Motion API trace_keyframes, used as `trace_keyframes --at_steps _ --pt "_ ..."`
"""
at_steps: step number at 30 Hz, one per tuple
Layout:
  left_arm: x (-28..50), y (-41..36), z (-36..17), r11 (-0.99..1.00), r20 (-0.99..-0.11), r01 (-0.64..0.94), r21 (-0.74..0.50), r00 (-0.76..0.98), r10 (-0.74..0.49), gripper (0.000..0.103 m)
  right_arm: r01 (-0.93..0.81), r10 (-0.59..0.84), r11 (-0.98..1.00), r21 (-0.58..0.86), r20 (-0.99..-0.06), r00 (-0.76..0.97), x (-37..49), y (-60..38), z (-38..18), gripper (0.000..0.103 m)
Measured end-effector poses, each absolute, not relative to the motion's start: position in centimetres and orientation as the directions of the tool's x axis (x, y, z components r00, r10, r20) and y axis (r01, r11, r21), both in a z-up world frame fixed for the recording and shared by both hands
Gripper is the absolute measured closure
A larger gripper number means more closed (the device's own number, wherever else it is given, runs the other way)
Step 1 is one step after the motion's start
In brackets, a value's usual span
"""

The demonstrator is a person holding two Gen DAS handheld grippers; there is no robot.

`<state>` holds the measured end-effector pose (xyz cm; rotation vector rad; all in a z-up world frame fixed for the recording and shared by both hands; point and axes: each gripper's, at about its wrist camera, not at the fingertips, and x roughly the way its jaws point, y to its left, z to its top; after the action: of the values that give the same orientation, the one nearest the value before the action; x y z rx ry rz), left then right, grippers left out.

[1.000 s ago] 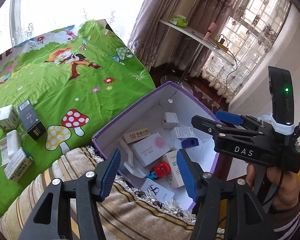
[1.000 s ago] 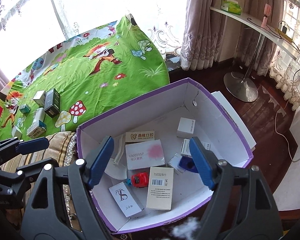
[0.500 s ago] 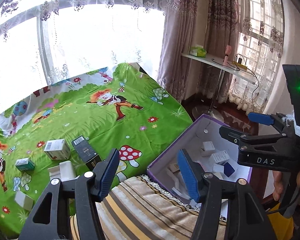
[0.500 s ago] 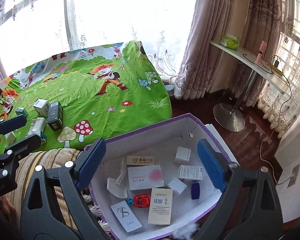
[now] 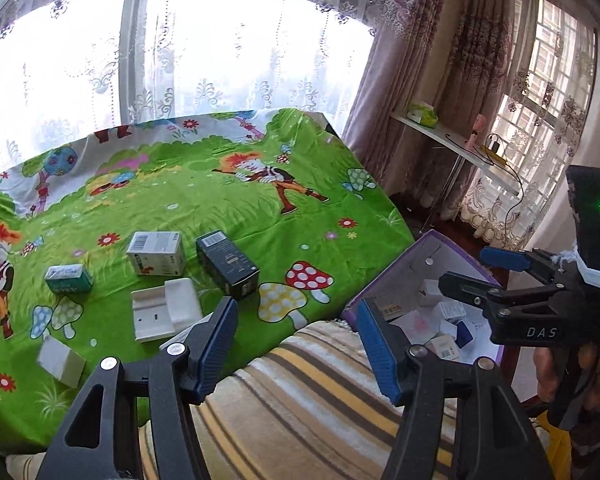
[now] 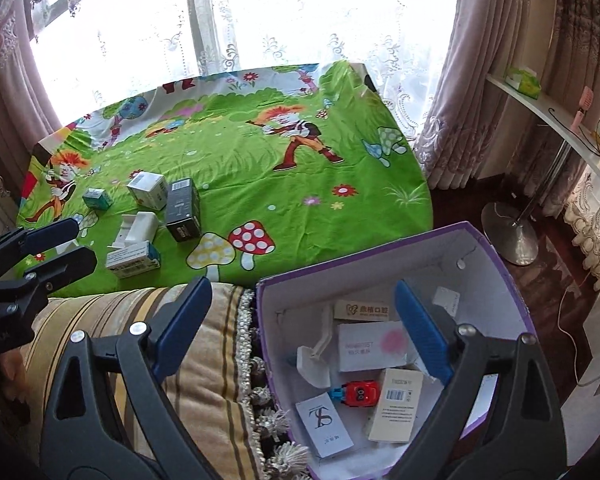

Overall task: Organize rigid objects
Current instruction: 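Move both open grippers back over the boxes on the bed, then grasp the flat white square box with the left gripper while the right grasps the white text-printed box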

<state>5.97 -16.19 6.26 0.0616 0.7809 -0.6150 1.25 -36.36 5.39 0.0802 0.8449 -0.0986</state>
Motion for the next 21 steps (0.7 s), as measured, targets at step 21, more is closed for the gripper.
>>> trace_keyframes --at_steps 21 --pt "10.3 -1.1 2.4 0.944 -0.778 0.293 -0.154 0.553 -0.298 0.041 -0.107 0.173 0.985 0.137 -0.841 0.513 7.4 -26.6 2.4 0.009"
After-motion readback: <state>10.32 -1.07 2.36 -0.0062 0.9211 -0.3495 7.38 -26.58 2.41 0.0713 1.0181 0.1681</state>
